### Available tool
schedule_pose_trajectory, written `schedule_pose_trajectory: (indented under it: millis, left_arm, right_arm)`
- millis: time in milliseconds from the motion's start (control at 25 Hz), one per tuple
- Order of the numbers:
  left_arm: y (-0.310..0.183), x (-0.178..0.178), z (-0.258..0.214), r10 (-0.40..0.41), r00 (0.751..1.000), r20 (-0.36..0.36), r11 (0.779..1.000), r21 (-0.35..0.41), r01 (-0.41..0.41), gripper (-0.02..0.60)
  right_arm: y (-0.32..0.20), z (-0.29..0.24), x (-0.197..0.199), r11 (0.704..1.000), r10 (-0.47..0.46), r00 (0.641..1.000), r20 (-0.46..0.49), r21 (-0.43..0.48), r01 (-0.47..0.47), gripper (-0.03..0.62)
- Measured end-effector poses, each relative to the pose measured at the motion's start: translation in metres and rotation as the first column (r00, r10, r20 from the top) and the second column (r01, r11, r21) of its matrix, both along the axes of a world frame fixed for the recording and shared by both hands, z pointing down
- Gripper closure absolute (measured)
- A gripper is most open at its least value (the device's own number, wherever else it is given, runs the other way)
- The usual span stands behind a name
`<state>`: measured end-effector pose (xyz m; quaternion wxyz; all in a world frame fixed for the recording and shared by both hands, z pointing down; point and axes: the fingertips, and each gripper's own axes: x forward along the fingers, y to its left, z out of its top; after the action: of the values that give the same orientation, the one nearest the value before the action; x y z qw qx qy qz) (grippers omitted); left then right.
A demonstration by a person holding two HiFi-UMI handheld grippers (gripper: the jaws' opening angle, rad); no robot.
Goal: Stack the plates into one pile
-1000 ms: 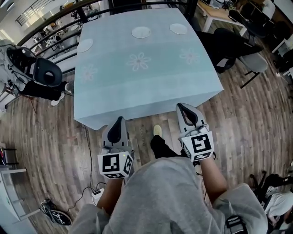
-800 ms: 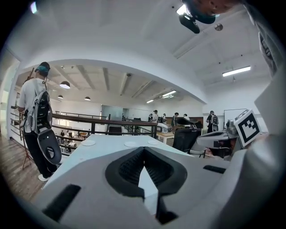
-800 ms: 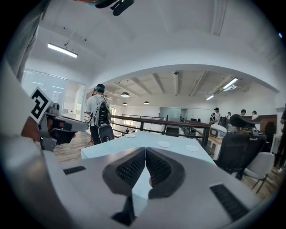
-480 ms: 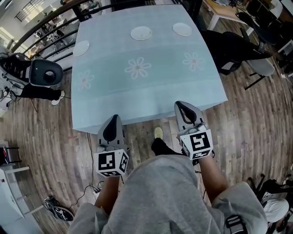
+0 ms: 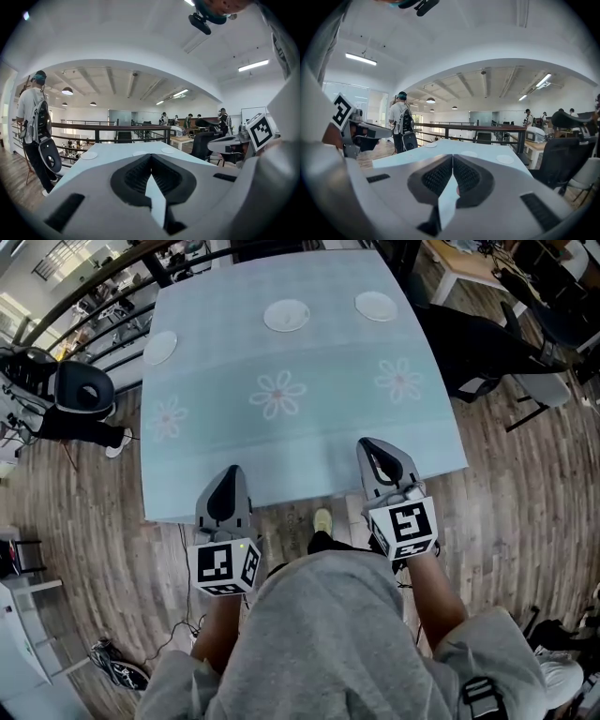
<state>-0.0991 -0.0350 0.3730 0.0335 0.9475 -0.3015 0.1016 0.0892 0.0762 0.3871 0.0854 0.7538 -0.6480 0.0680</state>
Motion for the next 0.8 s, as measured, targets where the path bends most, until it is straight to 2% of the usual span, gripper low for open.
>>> schedule_pose_trajectory:
  millis: [360, 800]
  left_arm:
    - [-0.018, 0.015, -0.005, -0.040, 0.999, 0.017, 0.999, 0.029, 0.039, 0.566]
    - [-0.039, 0.011, 0.000, -0.076, 0.997, 0.024, 0.996, 0.040, 0.075, 0.566]
  right_arm:
    - [-0.024, -0.002, 0.024, 0.999, -0.025, 1.000, 0.013, 0.028, 0.025, 0.566]
    - [-0.051, 0.007, 0.018, 0.997, -0.070, 0.997, 0.020, 0.018, 0.069, 0.568]
